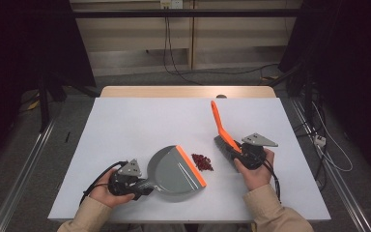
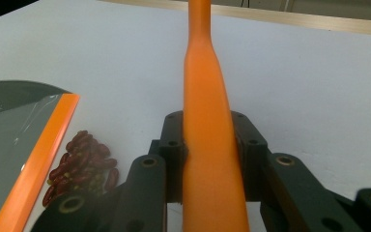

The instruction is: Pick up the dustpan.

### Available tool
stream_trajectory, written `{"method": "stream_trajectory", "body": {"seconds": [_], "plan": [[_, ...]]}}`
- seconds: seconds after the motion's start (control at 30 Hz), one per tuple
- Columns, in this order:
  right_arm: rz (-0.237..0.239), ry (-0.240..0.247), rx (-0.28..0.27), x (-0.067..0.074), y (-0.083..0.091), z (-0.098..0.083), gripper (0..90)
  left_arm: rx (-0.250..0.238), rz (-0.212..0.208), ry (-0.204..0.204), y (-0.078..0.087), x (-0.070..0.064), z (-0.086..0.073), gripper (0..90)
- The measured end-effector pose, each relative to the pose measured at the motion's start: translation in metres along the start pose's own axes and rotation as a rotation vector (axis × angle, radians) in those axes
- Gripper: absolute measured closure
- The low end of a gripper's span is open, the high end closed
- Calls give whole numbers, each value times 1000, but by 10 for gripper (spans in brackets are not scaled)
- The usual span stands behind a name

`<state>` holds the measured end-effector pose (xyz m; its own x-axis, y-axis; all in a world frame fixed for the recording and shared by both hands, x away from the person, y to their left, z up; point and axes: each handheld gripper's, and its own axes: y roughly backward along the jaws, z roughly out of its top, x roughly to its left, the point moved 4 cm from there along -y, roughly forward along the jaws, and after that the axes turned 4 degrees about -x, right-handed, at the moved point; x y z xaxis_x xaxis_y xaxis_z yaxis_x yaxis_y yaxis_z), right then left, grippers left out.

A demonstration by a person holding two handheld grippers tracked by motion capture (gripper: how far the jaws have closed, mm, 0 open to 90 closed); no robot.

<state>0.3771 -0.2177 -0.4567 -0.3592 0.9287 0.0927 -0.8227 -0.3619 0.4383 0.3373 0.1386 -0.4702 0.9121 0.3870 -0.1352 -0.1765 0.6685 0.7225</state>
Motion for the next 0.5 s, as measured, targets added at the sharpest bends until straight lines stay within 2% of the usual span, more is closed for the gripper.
{"method": "stream_trajectory", "body": {"seconds": [0.07,0.23,0.37,0.5], "plan": [[-1,2,-1,1,-1,0,711,6,-7,-8,-2,1,2,630],[8,15,6,5,-3,-1,711,5,-9,13,-4,1,3,628],[8,45,14,8,-3,-1,710,5,-7,19,-4,1,4,625],[-1,68,26,10,-2,0,708,10,10,16,-3,2,4,603]]}}
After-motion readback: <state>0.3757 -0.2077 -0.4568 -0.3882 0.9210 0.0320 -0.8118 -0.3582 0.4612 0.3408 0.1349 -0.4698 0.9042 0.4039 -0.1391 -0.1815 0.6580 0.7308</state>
